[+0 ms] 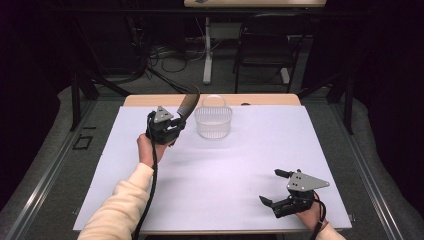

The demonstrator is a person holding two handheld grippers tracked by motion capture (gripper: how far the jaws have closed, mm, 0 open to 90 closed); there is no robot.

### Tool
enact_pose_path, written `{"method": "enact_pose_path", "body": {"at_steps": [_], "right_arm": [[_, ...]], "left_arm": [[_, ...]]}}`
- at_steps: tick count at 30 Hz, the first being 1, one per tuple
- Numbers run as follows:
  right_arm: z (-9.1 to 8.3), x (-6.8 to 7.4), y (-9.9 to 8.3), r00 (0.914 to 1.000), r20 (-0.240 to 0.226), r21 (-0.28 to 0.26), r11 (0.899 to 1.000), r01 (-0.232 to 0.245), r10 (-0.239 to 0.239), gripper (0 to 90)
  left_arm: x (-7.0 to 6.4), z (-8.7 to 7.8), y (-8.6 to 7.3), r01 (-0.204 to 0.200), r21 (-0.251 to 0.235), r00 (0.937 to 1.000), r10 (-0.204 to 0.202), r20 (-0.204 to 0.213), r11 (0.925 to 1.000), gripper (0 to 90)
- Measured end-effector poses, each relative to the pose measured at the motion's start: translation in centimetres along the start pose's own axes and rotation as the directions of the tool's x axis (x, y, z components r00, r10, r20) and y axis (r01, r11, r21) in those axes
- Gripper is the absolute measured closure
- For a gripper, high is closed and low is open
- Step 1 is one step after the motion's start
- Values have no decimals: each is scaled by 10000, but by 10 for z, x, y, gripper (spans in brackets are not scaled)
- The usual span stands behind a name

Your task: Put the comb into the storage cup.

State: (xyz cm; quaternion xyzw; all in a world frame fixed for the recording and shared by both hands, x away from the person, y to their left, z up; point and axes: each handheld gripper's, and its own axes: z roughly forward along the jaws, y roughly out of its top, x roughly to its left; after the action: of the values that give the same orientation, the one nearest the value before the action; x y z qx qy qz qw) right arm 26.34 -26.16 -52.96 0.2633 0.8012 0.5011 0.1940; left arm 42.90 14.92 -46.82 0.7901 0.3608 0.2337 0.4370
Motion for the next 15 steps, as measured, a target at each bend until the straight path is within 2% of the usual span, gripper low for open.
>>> {"method": "enact_pose_path", "body": {"at_steps": [15], "right_arm": [[1,0,0,10000,-13,8,10000,-7,7,0]], "left_arm": [[2,5,9,-20,-51,10000,20,-92,10000,724]]}}
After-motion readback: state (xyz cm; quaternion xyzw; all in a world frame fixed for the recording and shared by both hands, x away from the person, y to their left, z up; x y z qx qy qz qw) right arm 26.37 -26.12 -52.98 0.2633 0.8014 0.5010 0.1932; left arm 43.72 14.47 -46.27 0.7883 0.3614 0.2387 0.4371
